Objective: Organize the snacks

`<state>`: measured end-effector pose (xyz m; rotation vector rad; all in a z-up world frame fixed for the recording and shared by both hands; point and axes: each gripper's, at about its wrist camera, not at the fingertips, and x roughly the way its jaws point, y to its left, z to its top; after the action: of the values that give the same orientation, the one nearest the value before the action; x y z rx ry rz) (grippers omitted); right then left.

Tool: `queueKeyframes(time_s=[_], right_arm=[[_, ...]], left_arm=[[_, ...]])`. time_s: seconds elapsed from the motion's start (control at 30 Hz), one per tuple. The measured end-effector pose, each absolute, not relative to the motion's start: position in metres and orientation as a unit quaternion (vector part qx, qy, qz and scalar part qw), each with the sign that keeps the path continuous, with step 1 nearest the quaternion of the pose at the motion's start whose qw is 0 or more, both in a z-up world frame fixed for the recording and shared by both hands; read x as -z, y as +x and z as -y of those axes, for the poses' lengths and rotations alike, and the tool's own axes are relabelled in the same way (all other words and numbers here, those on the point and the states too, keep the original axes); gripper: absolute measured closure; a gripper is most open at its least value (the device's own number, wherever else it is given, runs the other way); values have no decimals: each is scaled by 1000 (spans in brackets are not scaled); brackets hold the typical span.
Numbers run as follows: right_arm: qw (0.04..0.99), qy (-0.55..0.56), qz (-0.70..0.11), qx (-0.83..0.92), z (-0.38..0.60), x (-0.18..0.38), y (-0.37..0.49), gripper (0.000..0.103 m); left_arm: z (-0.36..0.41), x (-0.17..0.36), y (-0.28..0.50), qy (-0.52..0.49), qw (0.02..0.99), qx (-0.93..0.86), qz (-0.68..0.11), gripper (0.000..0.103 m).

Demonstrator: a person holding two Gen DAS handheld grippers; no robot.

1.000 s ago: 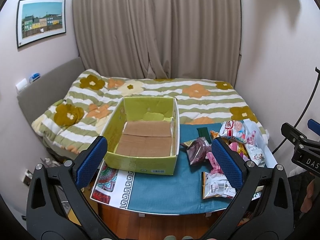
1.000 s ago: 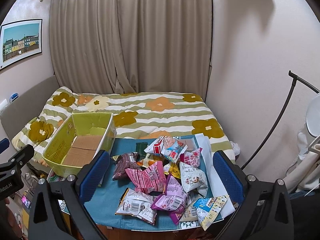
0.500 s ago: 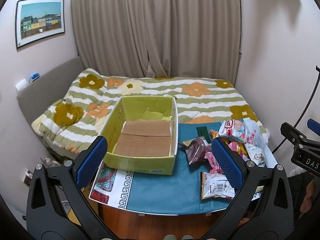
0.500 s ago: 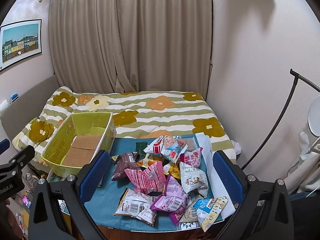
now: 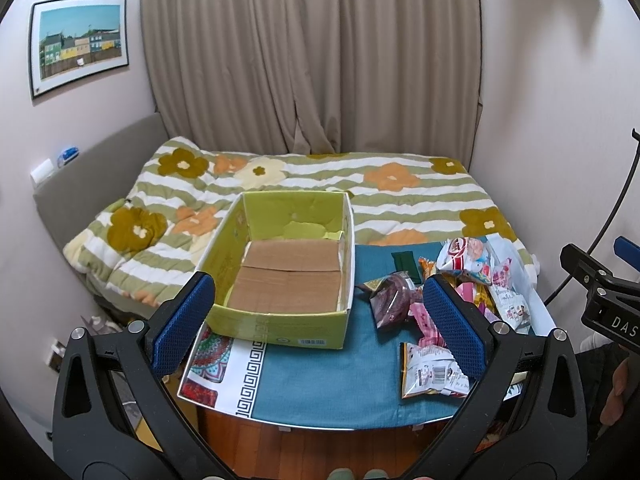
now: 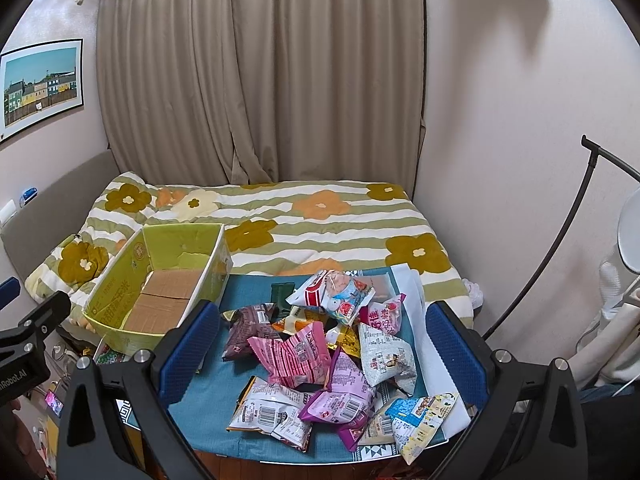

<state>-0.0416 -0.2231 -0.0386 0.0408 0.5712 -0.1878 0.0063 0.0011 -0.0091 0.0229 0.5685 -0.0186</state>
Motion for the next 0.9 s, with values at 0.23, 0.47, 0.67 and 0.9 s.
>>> queueKeyframes(time_s=[0.23,0.47,0.67,0.9], right_arm=[[955,20,-282,93,223,38,-41,0],[954,21,-283,92,223,37,-42,0],[953,23,-288,96,227,53,-37,0],[946,31,-298,119,235,60,-44,0]], left_arm=[[3,10,7,14,959,13,-282,0],[4,5,10,18,958,17,-287,0],[2,1,18,22,955,34,-294,0],[11,25,41,35,940,67,-333,0]])
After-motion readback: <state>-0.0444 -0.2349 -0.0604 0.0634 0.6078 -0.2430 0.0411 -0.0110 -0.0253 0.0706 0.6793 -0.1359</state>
